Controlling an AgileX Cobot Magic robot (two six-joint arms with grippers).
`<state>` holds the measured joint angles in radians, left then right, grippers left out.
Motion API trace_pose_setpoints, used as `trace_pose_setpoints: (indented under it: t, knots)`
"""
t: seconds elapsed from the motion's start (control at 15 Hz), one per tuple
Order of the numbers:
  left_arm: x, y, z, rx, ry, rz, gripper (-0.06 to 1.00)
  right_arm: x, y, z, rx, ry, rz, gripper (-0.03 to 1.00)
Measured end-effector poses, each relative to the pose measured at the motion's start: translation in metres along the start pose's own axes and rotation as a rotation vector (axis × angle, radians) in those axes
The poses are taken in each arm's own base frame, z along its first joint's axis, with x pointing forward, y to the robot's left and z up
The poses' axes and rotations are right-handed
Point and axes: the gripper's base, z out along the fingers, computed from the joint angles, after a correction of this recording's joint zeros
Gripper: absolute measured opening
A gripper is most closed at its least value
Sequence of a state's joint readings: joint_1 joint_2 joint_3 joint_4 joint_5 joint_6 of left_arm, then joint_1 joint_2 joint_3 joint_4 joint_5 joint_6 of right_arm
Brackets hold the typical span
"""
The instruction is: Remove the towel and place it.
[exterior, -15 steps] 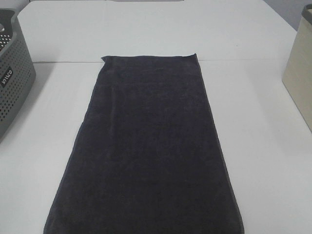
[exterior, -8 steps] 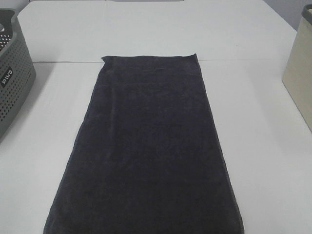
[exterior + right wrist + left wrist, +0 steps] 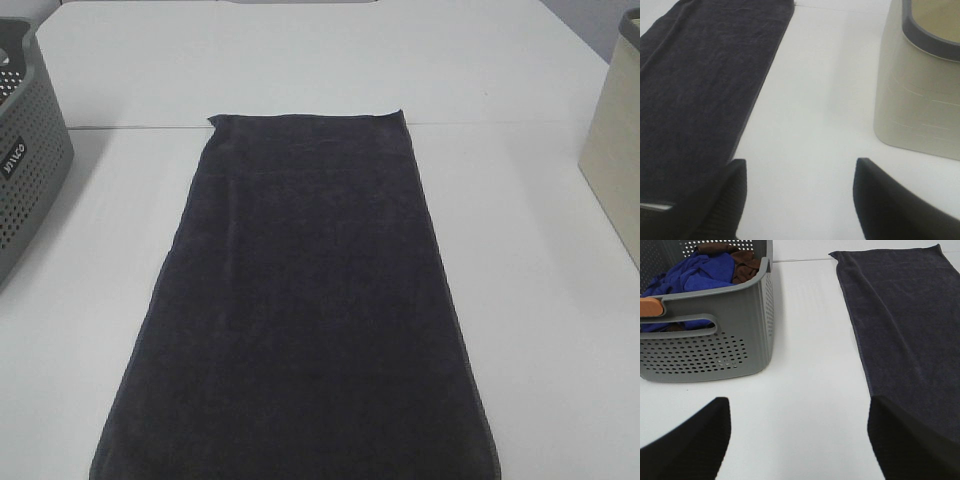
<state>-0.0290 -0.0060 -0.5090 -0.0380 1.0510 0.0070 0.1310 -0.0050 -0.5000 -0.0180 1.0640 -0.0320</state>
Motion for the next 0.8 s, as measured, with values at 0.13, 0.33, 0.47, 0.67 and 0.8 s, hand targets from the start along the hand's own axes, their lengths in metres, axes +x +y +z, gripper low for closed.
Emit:
trace_pose_setpoints:
  t: [0.13, 0.33, 0.47, 0.67, 0.8]
  knots:
    - [0.0000, 0.0000, 0.0000, -0.005, 0.000, -0.003, 0.72, -0.0001, 0.0002, 0.0000, 0.015, 0.000, 0.010, 0.61]
    - [0.0000, -0.0005, 0.0000, -0.005, 0.000, -0.008, 0.72, -0.0001, 0.0002, 0.0000, 0.016, 0.000, 0.010, 0.61]
    - [0.0000, -0.0006, 0.0000, -0.005, 0.000, -0.009, 0.72, -0.0001, 0.0002, 0.0000, 0.016, 0.000, 0.010, 0.61]
    - [0.0000, -0.0006, 0.0000, -0.005, 0.000, -0.010, 0.72, -0.0001, 0.0002, 0.0000, 0.016, 0.000, 0.010, 0.61]
    - [0.0000, -0.0006, 0.0000, -0.005, 0.000, -0.010, 0.72, -0.0001, 0.0002, 0.0000, 0.016, 0.000, 0.010, 0.61]
